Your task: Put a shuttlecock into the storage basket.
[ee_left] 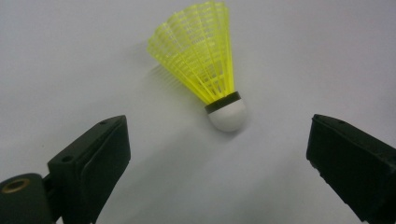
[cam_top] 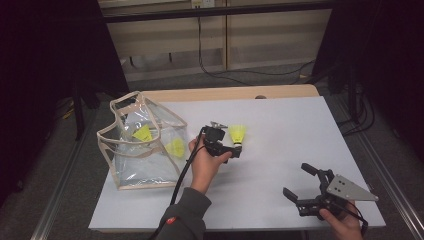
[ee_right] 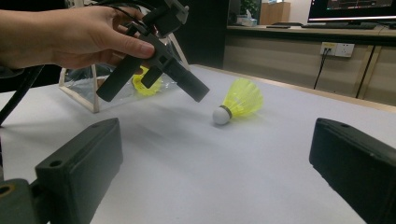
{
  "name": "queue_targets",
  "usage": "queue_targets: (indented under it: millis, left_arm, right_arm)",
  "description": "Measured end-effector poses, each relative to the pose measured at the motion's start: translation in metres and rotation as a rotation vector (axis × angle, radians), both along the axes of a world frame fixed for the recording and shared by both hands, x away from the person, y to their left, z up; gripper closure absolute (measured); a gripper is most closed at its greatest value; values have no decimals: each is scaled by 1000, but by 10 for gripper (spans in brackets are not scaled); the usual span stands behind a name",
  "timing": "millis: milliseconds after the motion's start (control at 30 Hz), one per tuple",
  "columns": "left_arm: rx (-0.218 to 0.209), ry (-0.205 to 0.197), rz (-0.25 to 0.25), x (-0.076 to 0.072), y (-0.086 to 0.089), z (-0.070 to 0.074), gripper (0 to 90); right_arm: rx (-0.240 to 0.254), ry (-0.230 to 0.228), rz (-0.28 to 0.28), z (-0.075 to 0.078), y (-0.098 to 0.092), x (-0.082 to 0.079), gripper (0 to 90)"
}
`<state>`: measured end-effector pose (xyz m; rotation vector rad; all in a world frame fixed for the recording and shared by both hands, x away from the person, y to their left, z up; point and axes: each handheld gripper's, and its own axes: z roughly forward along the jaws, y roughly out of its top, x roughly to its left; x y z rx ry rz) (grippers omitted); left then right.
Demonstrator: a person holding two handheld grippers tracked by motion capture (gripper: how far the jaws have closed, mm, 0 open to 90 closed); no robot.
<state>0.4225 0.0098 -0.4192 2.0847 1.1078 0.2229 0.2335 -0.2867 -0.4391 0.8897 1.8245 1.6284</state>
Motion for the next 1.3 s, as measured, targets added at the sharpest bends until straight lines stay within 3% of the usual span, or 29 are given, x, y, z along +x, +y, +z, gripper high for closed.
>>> queue_targets:
  millis: [833, 1300]
  left_arm:
    - [14, -6, 42, 10, -9, -12, 199]
    - [16, -6, 52, 13, -16, -14, 223]
  right_arm:
    - [2, 0, -5, 0, -2, 0, 28]
    - [5, 2, -8, 0, -2, -1, 28]
